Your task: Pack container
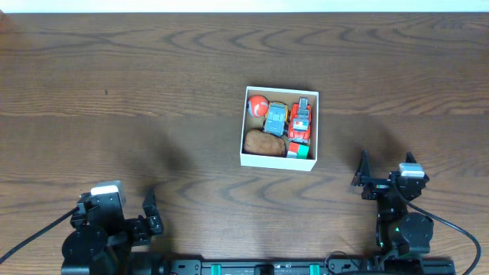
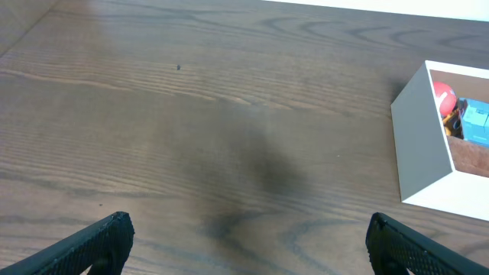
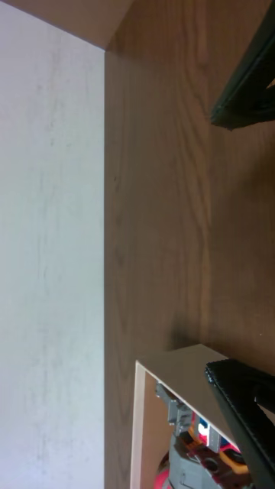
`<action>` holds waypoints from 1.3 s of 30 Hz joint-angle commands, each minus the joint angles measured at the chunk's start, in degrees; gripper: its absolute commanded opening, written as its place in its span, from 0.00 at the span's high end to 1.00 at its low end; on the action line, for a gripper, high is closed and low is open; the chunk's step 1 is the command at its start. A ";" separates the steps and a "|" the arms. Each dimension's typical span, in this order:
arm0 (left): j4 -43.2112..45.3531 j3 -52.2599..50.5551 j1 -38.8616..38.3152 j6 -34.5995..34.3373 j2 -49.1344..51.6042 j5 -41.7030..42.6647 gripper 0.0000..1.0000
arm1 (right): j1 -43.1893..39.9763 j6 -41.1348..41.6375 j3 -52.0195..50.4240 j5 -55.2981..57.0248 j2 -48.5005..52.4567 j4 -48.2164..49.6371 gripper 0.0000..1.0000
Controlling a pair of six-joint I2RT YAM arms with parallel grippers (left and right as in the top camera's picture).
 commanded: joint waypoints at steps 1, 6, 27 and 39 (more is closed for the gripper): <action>0.04 -0.28 -0.17 0.28 -0.04 -0.26 0.02 | 0.52 0.79 -0.09 0.98 -0.39 -0.17 0.01; -0.92 -0.63 -0.17 0.33 -0.09 -0.31 0.02 | 0.52 0.79 -0.09 0.98 -0.39 -0.17 0.01; 31.76 -27.61 -0.17 1.64 -14.01 -0.24 0.02 | 0.52 0.76 -0.09 0.96 -0.39 -0.17 0.01; 60.92 -43.12 -0.17 7.48 -14.01 -0.28 0.02 | 0.52 0.76 -0.09 0.96 -0.39 -0.17 0.01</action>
